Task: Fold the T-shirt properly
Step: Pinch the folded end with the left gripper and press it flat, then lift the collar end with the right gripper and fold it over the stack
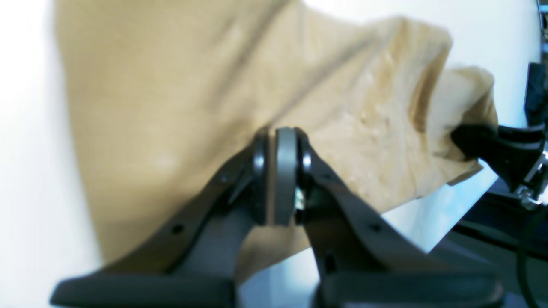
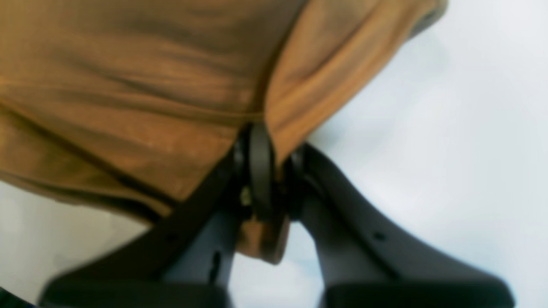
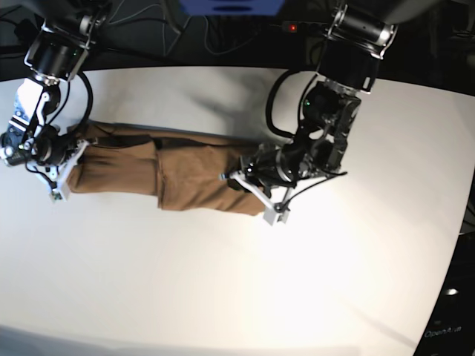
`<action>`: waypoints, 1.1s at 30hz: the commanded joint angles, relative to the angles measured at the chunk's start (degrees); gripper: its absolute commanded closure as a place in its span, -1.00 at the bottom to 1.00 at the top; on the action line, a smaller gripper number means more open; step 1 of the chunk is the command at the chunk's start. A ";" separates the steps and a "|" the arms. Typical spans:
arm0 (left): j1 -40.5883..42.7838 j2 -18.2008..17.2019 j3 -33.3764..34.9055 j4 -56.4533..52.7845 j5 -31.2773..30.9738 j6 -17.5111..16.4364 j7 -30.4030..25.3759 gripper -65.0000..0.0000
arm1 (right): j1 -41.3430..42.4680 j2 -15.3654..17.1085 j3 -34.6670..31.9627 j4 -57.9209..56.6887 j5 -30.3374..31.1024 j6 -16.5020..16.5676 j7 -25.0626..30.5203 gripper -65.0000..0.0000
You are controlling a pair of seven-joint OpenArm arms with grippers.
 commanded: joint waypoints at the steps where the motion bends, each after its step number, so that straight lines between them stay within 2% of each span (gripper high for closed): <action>1: -1.06 0.21 -0.17 1.81 -0.80 -0.46 -0.74 0.91 | 0.52 0.96 0.20 0.91 -1.03 -0.23 -0.72 0.98; 7: 0.44 -0.49 -0.34 4.98 -1.95 -0.37 1.02 0.91 | 0.88 1.75 -0.06 1.00 -1.03 -0.23 -1.69 0.98; 14: 2.81 -5.24 -5.35 11.22 -8.10 -0.28 4.27 0.91 | 0.52 1.49 -2.61 9.27 -1.12 -0.23 -4.50 0.98; 19: 5.36 -8.14 -6.67 11.66 -8.10 -0.46 4.09 0.91 | 0.52 1.40 -4.64 13.92 -1.12 -0.23 -7.40 0.98; 22: 6.15 -9.20 -6.67 11.48 -7.84 -0.55 3.83 0.91 | 0.52 -0.01 -4.72 16.91 -1.12 -0.23 -9.34 0.98; 25: 6.68 -9.55 -6.67 11.48 -7.84 -0.55 3.74 0.91 | -0.79 -1.06 -5.16 20.69 -1.12 -0.23 -10.83 0.98; 33: 6.59 -8.93 -6.67 9.02 -4.76 -0.63 3.65 0.91 | -4.49 -2.47 -15.10 27.99 -0.77 -0.23 -10.83 0.98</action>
